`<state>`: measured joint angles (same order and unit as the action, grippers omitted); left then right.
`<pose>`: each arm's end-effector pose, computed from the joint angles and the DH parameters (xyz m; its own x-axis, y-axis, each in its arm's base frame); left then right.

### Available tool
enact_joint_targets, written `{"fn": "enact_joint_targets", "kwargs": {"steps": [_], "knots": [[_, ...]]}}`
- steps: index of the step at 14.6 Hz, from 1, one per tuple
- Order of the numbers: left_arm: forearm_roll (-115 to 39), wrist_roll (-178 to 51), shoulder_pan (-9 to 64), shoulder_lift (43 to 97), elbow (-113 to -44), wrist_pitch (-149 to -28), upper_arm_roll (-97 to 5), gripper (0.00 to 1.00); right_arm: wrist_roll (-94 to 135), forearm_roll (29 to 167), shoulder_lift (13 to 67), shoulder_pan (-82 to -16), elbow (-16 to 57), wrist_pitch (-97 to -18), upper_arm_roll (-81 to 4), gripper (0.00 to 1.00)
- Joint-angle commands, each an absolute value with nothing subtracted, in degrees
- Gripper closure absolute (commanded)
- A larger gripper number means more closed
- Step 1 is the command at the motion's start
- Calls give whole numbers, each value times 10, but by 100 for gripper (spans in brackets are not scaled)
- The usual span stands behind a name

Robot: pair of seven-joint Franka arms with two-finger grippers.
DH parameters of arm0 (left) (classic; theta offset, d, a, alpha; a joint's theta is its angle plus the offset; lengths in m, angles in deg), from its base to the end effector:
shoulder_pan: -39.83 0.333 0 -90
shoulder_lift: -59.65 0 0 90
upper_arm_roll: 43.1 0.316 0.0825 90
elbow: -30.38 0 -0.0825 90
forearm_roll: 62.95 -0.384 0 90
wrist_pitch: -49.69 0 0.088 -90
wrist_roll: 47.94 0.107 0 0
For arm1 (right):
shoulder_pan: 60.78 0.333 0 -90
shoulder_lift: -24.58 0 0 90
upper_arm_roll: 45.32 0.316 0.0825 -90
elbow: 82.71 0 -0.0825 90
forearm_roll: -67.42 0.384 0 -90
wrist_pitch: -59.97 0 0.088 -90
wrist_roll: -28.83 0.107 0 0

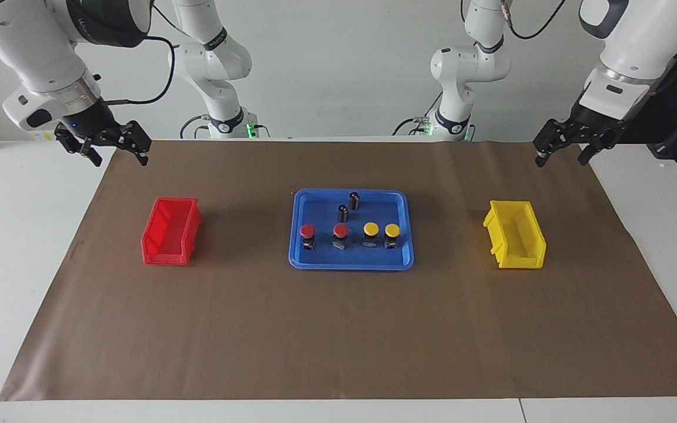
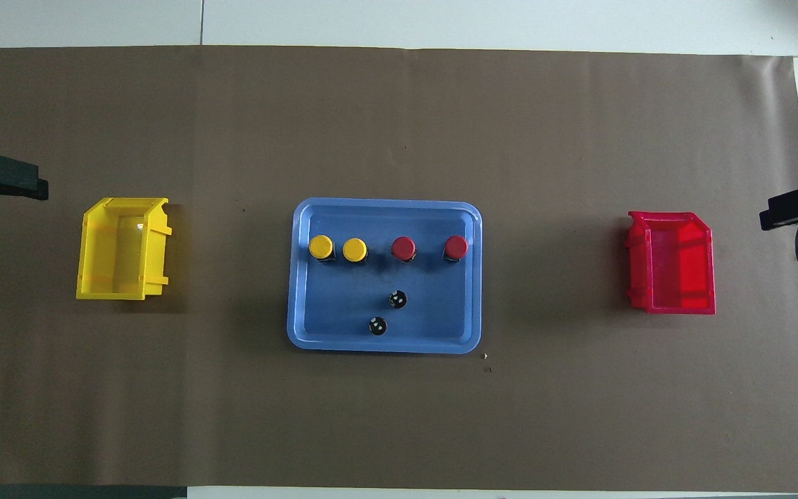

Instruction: Sort red and yellow buttons by color

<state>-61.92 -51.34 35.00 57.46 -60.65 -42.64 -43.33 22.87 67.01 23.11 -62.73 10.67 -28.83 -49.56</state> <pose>0.5447 -0.0501 0.6408 0.9978 -0.0281 0.0597 -0.0294 -0.9993 0.0214 0.5397 -0.0598 0.6090 0.9985 -0.0039 -0.0546 -0.0039 -1.0000 -0.0004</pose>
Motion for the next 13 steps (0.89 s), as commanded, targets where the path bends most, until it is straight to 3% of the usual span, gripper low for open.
{"fn": "enact_joint_targets", "kwargs": {"steps": [1, 10, 13], "knots": [[-611, -506, 354, 558, -627, -438, -435, 0, 235, 671, 231, -627, 105, -294, -494, 0], [-611, -506, 354, 558, -627, -438, -435, 0, 232, 673, 230, -626, 114, -293, -494, 0], [-611, -506, 354, 558, -627, -437, -435, 0, 231, 671, 240, -592, 102, -300, -487, 0]]}}
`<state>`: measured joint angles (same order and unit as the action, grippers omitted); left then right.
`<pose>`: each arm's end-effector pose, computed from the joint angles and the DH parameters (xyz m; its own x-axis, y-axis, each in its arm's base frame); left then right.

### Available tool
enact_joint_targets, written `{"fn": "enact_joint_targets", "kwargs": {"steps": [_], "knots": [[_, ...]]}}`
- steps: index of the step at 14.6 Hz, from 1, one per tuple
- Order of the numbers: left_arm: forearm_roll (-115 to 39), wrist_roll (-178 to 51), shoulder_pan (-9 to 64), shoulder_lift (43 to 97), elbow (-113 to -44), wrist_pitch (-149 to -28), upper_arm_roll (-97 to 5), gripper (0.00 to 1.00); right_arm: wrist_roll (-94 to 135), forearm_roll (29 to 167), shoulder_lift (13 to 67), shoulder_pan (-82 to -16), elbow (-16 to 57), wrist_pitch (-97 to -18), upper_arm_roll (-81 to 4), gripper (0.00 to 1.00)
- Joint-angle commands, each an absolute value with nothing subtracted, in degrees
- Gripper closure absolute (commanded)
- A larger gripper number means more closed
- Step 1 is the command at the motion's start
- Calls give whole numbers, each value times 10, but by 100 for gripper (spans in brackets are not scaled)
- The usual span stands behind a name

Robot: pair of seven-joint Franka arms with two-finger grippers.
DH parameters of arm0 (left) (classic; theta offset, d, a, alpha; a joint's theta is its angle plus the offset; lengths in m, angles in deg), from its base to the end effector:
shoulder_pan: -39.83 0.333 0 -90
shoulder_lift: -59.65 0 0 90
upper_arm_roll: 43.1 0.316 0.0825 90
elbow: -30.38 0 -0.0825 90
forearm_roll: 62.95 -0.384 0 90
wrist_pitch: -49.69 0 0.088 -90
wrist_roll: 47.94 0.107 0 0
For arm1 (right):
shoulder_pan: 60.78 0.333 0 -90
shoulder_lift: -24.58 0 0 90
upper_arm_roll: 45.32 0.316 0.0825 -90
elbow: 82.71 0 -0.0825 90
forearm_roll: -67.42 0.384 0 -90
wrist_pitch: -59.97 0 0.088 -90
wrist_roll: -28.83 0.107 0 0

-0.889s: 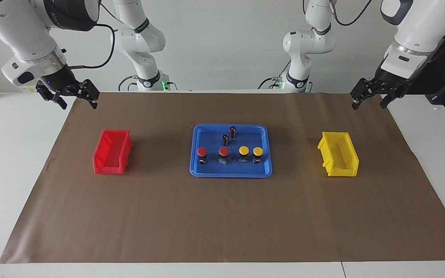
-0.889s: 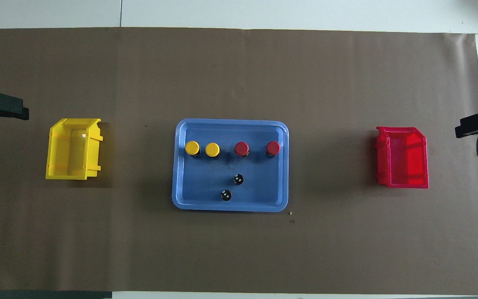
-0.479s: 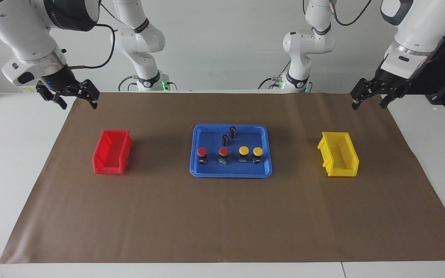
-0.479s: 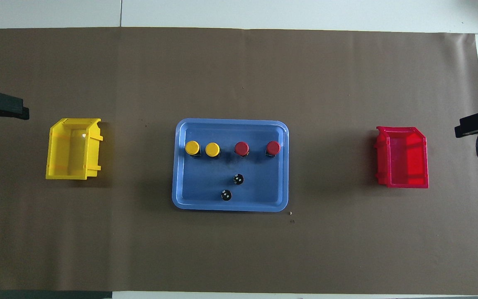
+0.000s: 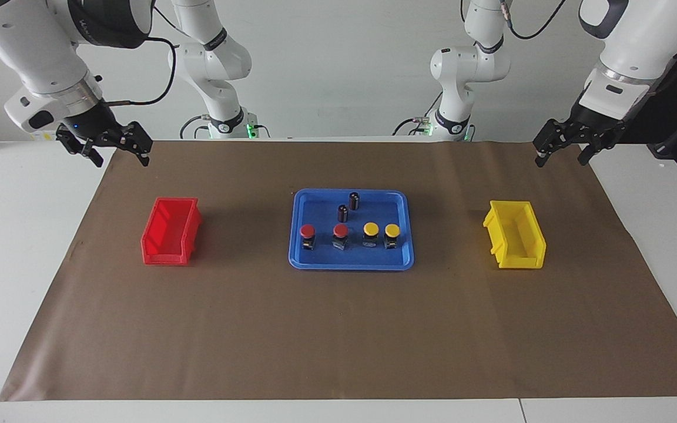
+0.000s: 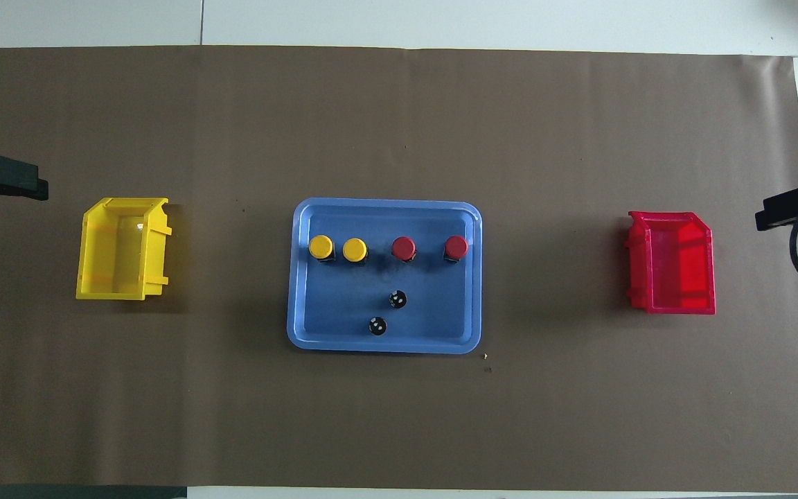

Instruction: Sort red and yellow buttons by color

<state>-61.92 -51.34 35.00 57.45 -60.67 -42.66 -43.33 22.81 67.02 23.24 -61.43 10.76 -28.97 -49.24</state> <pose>0.5446 -0.0501 0.6407 0.9978 -0.0281 0.0599 -0.0294 -0.9993 0.0214 0.5420 -0.0445 0.6073 0.9981 0.0254 -0.0560 0.0254 -0.9997 -0.0005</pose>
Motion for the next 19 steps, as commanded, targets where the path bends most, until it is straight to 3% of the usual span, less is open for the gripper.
{"fn": "enact_joint_targets", "kwargs": {"steps": [1, 5, 7, 10, 12, 15, 19], "knots": [[-611, -506, 354, 558, -627, -437, -435, 0, 242, 670, 247, -566, 84, -302, -486, 0], [-611, -506, 354, 558, -627, -437, -435, 0, 450, 673, 317, -449, 47, -338, -473, 0], [-611, -507, 354, 558, -627, -437, -435, 0, 543, 676, 359, -387, 84, -437, -473, 0], [-611, -506, 354, 558, -627, -437, -435, 0, 605, 676, 371, -340, 176, -577, -472, 0], [-611, -506, 354, 558, -627, -437, -435, 0, 653, 670, 400, -319, 179, -596, -473, 0], [-611, -506, 352, 558, -627, -437, -435, 0, 653, 670, 399, -316, 220, -636, -473, 2], [-611, -506, 353, 558, -627, -438, -435, 0, 650, 670, 401, -306, 248, -659, -472, 17]]}}
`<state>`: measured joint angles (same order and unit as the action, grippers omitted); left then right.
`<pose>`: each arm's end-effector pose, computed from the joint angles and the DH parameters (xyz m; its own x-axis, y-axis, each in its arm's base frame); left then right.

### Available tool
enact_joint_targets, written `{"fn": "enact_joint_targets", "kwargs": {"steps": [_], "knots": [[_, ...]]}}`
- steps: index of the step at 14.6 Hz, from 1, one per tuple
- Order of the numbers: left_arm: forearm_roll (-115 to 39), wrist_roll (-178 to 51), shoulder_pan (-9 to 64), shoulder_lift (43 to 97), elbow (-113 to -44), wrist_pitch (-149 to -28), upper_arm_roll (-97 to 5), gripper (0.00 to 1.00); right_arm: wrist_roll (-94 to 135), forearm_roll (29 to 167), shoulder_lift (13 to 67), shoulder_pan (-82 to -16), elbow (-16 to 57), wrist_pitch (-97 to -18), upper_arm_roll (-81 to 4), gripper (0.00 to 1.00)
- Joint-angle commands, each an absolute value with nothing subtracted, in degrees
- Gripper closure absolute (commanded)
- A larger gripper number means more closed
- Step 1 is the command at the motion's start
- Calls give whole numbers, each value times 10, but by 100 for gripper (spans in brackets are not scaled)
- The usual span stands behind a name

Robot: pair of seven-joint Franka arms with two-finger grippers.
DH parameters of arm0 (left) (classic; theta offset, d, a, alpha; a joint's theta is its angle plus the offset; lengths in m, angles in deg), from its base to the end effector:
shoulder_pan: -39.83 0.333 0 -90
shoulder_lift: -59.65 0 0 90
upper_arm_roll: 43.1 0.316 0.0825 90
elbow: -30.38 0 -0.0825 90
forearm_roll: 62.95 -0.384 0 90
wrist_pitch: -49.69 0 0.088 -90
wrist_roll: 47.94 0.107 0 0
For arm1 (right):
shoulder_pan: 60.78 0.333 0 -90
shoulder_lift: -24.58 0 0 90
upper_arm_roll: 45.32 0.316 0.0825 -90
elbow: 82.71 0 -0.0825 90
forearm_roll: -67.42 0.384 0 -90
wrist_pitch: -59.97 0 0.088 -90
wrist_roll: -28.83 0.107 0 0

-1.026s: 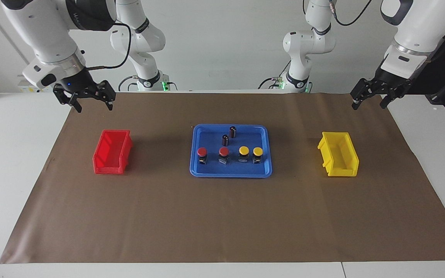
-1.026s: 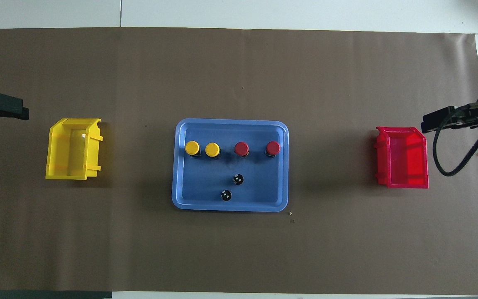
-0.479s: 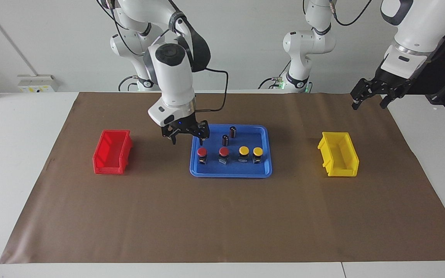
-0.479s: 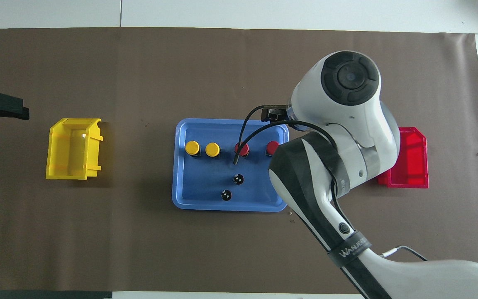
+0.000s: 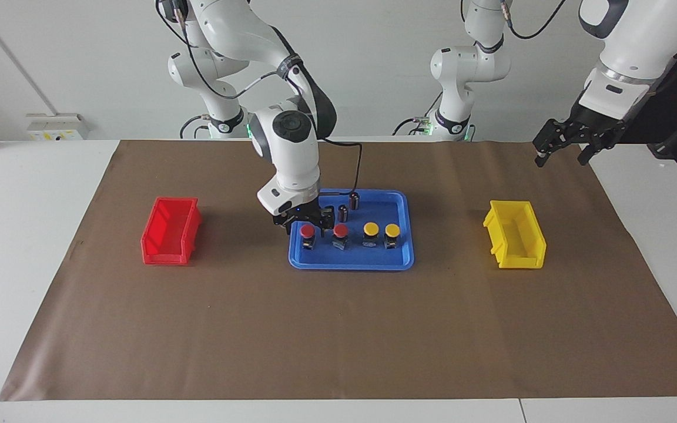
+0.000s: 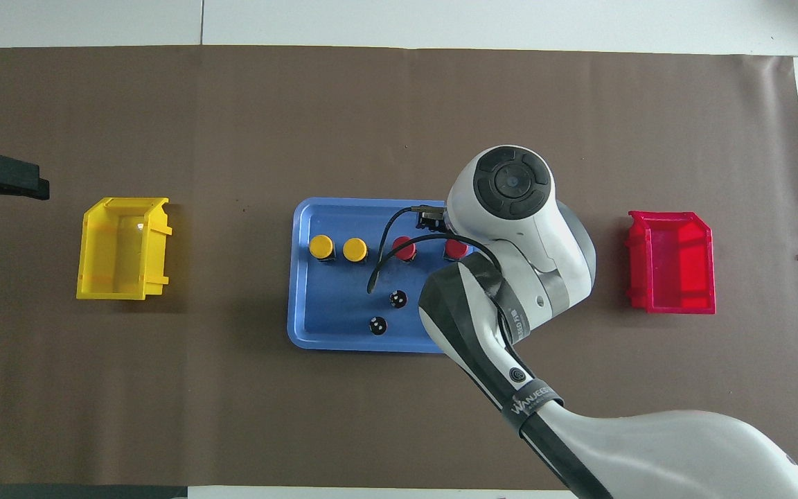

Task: Sort red and yellow buttons by color
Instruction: 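Reach the right gripper to the red button farthest from the yellow ones and grasp it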

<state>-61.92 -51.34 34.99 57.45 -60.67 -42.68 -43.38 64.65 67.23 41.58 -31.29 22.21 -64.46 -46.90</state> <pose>0.5446 -0.0507 0.6407 0.9978 -0.0291 0.0602 -0.0305 -0.9993 0.0214 0.5593 0.2974 0.3751 0.9900 -0.1347 0.0419 -0.1341 -0.9908 -0.0169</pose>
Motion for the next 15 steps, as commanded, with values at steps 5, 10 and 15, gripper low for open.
{"fn": "enact_joint_targets", "kwargs": {"steps": [5, 10, 15], "knots": [[-611, -511, 356, 558, -627, -438, -434, 0, 625, 670, 399, -303, 264, -667, -472, 23], [-611, -521, 356, 558, -628, -440, -434, 0, 613, 670, 395, -303, 276, -671, -472, 35], [-612, -520, 354, 549, -655, -464, -434, 0, 612, 670, 396, -308, 256, -640, -472, 81]]}}
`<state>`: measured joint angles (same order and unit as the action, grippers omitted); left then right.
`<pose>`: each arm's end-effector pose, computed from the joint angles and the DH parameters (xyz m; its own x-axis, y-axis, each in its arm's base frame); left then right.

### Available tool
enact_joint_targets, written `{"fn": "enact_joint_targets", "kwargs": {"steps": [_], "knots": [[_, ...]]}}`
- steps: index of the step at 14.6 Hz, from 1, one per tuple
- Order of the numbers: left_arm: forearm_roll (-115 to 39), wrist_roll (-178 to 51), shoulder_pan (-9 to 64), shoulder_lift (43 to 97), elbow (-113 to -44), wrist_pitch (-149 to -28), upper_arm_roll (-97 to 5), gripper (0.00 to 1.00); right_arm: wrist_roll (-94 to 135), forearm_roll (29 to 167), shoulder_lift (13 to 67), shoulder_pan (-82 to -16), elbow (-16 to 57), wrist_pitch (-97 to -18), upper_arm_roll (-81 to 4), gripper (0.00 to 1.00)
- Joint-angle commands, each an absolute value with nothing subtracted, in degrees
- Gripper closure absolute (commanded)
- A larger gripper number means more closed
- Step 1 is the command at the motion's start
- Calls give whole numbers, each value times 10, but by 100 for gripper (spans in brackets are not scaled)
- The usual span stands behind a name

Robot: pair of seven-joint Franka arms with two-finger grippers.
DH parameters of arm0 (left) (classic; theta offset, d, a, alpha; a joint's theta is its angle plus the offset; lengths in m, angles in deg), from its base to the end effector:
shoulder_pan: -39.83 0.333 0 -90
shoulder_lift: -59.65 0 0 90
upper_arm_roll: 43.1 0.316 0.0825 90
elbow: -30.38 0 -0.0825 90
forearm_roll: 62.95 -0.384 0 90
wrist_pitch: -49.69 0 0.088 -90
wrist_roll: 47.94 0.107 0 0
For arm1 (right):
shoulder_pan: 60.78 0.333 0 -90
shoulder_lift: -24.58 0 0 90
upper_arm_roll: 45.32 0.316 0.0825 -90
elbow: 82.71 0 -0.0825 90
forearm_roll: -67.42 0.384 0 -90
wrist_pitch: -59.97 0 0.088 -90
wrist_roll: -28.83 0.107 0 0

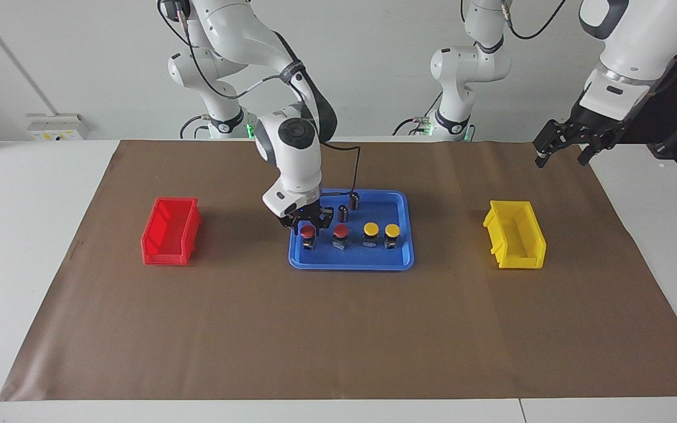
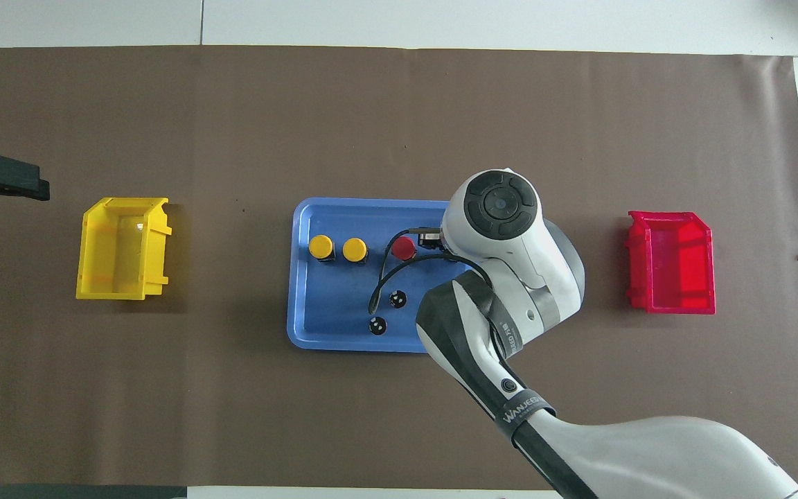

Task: Sort red and yellow buttons by color
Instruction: 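Reach the right gripper to the red button farthest from the yellow ones and grasp it, then carry the red button to the red bin while the left gripper reaches the yellow button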

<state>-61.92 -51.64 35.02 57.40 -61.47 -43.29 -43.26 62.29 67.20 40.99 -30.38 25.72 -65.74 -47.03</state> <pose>0.5454 -0.0493 0.6356 0.9981 -0.0211 0.0577 -0.0224 -0.9995 0.0216 0.5438 0.2985 0.3556 0.9966 -0.0796 0.0191 -0.0797 -0.9968 0.0012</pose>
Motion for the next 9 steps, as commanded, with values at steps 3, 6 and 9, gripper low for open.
{"fn": "enact_joint_targets", "kwargs": {"steps": [3, 6, 9], "knots": [[-612, -571, 305, 551, -717, -552, -442, 3, 565, 676, 394, -349, 140, -498, -473, 83], [-613, -680, 214, 591, -777, -664, -442, 11, 388, 680, 322, -456, 142, -400, -473, 83], [-614, -737, 149, 637, -804, -710, -442, 21, 235, 680, 278, -571, 211, -400, -474, 83]]}}
